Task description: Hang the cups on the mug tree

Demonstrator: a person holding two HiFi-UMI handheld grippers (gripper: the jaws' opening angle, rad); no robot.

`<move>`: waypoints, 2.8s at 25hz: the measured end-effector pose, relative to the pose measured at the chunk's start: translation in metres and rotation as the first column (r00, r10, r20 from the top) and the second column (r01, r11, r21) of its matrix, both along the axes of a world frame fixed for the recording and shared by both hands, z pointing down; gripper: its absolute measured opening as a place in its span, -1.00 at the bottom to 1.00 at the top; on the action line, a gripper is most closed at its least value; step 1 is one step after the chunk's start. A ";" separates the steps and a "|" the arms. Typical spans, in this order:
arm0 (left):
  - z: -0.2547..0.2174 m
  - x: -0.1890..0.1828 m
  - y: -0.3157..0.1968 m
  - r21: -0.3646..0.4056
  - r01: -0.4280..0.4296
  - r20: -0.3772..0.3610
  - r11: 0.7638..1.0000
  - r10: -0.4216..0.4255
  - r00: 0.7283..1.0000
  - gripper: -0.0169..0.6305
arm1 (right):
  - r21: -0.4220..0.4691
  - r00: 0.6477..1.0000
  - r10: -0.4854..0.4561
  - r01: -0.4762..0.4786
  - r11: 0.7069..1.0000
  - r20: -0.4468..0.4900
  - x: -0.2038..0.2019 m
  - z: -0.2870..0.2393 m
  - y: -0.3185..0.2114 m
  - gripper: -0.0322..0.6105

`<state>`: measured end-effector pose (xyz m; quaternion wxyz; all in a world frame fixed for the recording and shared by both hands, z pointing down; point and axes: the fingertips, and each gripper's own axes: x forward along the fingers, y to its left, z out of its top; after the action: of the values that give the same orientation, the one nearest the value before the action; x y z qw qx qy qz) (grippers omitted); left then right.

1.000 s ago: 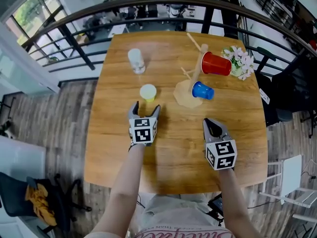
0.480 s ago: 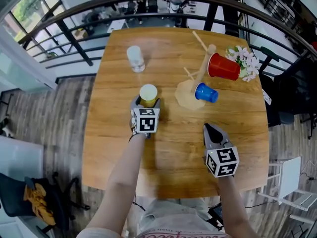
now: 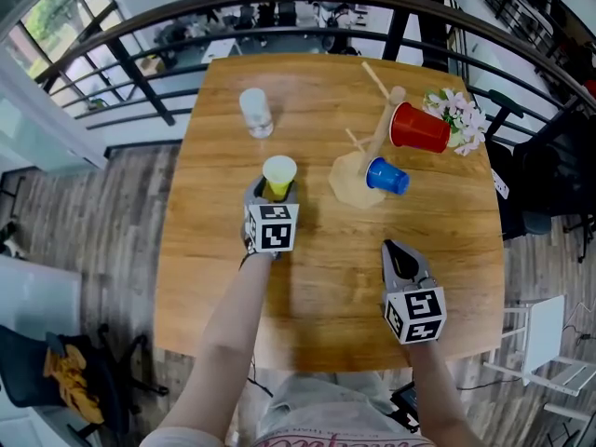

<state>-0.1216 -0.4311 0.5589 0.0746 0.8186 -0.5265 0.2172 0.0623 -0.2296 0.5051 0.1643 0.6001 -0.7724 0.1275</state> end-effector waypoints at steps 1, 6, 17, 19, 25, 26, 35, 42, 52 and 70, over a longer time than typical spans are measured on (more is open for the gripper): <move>-0.004 0.000 0.001 0.005 -0.001 -0.003 1.000 0.001 1.000 -0.11 | 0.001 1.000 0.004 -0.004 1.000 0.003 0.002 -0.001 0.001 -0.89; -0.026 -0.003 0.010 0.037 -0.007 0.007 0.999 0.007 1.000 -0.11 | 0.009 1.000 0.012 -0.012 1.000 0.015 0.008 -0.008 0.007 -0.89; -0.076 0.006 0.034 0.109 0.011 0.034 0.994 -0.014 0.999 -0.11 | 0.046 0.999 -0.034 0.034 0.998 0.004 0.030 -0.032 0.018 -0.89; -0.087 0.013 0.040 0.127 0.004 0.039 0.992 -0.009 0.999 -0.11 | 0.049 0.999 -0.040 0.040 0.998 0.002 0.036 -0.036 0.022 -0.89; -0.126 0.035 0.050 0.199 -0.011 0.071 0.980 -0.003 0.997 -0.11 | 0.088 0.999 -0.046 0.044 0.995 0.020 0.058 -0.054 0.020 -0.89; -0.132 0.038 0.052 0.212 -0.013 0.076 0.977 -0.003 0.997 -0.11 | 0.096 0.998 -0.053 0.050 0.994 0.021 0.059 -0.057 0.019 -0.89; -0.160 0.068 0.059 0.256 -0.093 0.239 0.962 0.030 0.970 -0.11 | 0.140 0.994 -0.103 0.099 0.985 0.020 0.071 -0.071 0.018 -0.89; -0.172 0.092 0.054 0.270 -0.186 0.472 0.945 0.039 0.881 -0.11 | 0.181 0.995 -0.098 0.092 0.979 0.025 0.091 -0.084 0.017 -0.89; -0.161 0.092 0.044 0.233 -0.219 0.713 0.947 -0.013 0.701 -0.11 | 0.190 0.993 -0.108 0.099 0.977 0.041 0.106 -0.079 0.017 -0.89; -0.150 0.133 0.034 0.064 -0.496 0.997 0.866 -0.037 0.064 -0.11 | 0.194 0.987 -0.122 0.101 0.976 0.100 0.108 -0.077 0.006 -0.89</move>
<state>0.0115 -0.3972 0.4093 -0.4971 0.5308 -0.3284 0.6027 0.1706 -0.2232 0.4282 0.0704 0.5606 -0.8214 0.0779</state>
